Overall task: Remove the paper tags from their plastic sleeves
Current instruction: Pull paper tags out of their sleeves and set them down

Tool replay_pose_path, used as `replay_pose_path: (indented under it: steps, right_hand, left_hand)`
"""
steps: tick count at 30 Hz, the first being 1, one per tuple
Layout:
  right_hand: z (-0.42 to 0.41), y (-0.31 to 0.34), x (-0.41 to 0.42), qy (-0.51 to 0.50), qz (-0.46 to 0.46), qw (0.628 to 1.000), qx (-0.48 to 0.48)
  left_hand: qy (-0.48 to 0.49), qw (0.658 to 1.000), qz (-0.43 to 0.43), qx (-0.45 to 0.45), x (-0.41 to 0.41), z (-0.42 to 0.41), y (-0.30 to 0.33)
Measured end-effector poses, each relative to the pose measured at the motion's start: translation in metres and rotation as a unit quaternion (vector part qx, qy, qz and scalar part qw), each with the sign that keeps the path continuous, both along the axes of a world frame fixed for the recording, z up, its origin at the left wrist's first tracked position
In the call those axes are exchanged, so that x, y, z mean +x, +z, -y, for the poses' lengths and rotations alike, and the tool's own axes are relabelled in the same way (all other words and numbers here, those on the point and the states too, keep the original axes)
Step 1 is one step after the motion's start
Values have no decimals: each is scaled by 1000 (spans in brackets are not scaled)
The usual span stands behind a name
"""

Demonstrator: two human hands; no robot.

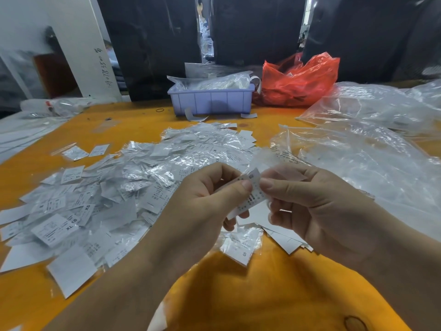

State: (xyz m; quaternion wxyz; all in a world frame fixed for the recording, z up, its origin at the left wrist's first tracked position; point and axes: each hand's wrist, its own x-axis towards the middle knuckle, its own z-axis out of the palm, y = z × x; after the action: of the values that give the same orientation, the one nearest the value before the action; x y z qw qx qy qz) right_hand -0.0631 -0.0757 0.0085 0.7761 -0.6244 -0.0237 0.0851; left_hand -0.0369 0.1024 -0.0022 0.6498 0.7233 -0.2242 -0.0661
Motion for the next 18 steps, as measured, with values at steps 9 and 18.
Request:
replay_pose_path:
  steps: [9, 18]
  right_hand:
    - [-2, -2, -2, 18, 8, 998, -55]
    - [4, 2, 2, -39, 14, 999, -27]
  left_hand:
    - [-22, 1000, -8, -14, -1, 3, -4]
    - [-23, 1000, -13, -10, 3, -3, -3]
